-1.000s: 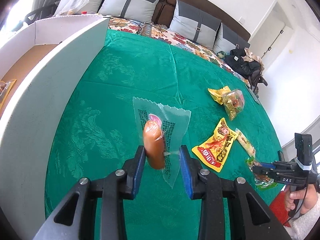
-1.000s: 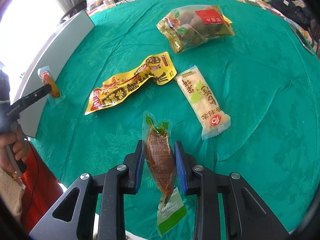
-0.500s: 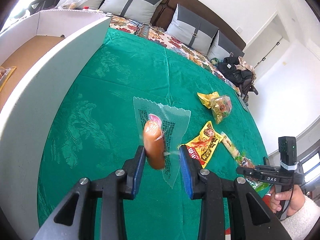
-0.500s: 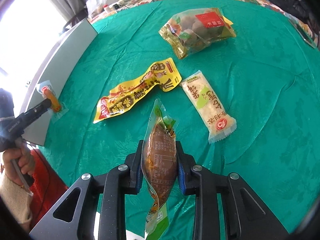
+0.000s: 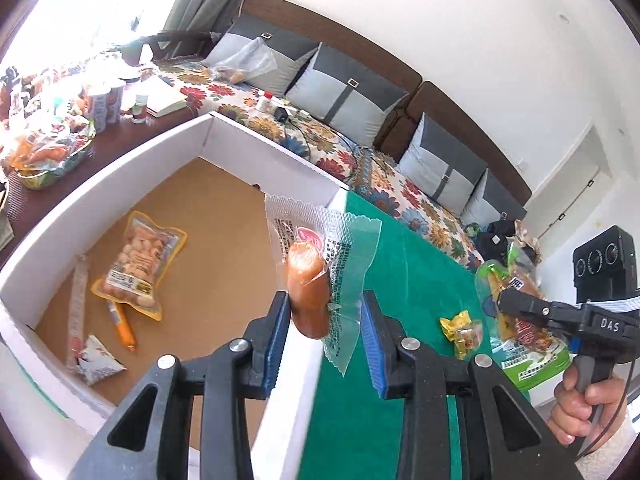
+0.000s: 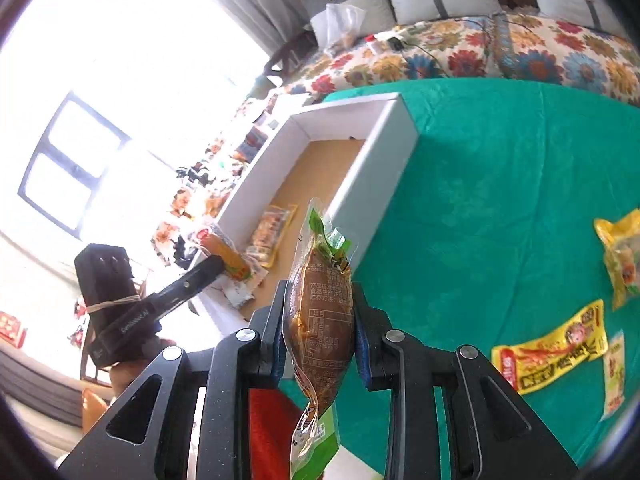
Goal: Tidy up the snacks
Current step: 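Lift both packs and carry them over the white box, then open both tools over the box and move back over the table, then move the left tool toward the yellow spicy-strip pack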
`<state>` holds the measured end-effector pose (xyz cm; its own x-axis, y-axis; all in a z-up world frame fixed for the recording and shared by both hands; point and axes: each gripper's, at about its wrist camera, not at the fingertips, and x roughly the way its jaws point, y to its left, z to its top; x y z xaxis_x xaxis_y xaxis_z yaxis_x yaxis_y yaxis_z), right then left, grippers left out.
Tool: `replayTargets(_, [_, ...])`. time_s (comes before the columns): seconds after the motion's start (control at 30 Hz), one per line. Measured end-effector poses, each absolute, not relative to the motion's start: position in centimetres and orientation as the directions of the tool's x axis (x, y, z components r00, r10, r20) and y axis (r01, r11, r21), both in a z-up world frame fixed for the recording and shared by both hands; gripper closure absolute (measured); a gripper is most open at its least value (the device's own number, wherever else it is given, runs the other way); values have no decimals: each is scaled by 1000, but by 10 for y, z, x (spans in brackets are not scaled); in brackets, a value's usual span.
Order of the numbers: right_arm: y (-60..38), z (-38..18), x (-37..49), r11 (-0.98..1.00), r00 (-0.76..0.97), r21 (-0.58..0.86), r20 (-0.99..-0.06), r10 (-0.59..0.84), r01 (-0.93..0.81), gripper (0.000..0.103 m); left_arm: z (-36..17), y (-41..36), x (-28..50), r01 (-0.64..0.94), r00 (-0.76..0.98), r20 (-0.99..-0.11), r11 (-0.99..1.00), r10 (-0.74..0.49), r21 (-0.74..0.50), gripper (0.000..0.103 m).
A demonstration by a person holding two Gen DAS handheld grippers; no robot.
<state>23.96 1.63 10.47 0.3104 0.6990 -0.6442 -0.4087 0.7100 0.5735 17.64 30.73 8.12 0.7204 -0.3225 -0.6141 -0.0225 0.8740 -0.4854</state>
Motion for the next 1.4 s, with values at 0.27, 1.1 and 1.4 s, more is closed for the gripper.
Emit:
replayTargets(0.27, [80, 144, 242, 715, 425, 492, -580, 694, -497, 36, 59, 371, 158, -243, 692, -720, 924, -48, -295, 22])
replayTargets(1.1, [-337, -97, 114, 970, 572, -23, -805, -161, 241, 33, -109, 10, 177, 251, 572, -811, 967, -124, 30, 6])
replayTargets(1.4, [-337, -101, 113, 959, 597, -11, -780, -186, 284, 22, -112, 22, 187, 209, 568, -813, 978, -130, -11, 0])
